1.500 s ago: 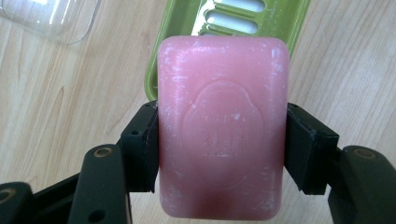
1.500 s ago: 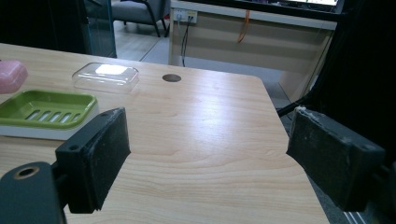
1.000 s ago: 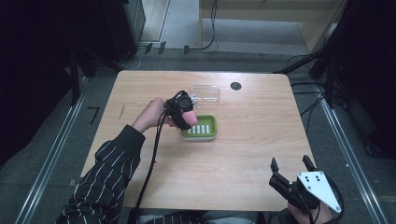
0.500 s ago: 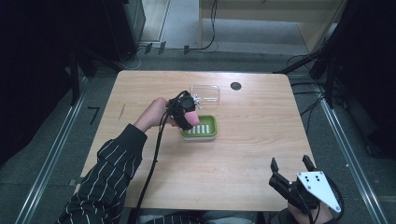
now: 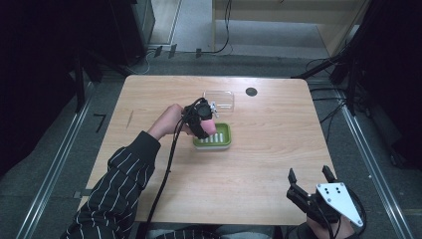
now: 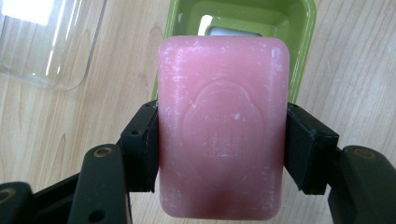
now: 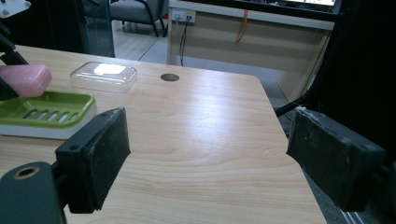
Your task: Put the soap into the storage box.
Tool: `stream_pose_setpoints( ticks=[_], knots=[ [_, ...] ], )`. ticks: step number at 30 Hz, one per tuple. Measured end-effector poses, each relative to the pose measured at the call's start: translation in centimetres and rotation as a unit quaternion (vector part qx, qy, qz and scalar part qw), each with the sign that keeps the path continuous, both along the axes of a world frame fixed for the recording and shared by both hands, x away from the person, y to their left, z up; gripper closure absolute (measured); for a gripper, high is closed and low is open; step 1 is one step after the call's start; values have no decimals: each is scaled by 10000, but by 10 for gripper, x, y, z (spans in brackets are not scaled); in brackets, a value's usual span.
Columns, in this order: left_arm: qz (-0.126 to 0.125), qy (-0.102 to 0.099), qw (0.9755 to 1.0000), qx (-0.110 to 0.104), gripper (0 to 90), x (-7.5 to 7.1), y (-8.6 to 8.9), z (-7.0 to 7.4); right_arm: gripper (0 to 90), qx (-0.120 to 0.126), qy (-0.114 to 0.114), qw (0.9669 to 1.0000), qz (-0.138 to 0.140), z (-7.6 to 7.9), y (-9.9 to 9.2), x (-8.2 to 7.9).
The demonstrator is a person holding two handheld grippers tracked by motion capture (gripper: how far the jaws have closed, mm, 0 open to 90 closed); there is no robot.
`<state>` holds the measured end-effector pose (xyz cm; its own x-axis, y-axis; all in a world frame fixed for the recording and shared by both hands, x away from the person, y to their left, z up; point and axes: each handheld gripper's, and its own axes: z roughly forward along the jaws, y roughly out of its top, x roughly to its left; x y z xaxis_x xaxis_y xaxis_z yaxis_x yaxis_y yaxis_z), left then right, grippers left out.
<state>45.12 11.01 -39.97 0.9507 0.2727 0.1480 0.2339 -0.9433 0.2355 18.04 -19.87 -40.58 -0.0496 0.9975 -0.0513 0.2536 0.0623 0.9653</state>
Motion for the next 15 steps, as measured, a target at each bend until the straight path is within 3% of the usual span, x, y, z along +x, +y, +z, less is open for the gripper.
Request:
stream_pose_setpoints(
  ticks=[15],
  knots=[
    [-180, -30, 9998, 71, 384, 5, -11, -11, 127, -22, 4, 10000, -75, 0, -3, -3]
  ],
)
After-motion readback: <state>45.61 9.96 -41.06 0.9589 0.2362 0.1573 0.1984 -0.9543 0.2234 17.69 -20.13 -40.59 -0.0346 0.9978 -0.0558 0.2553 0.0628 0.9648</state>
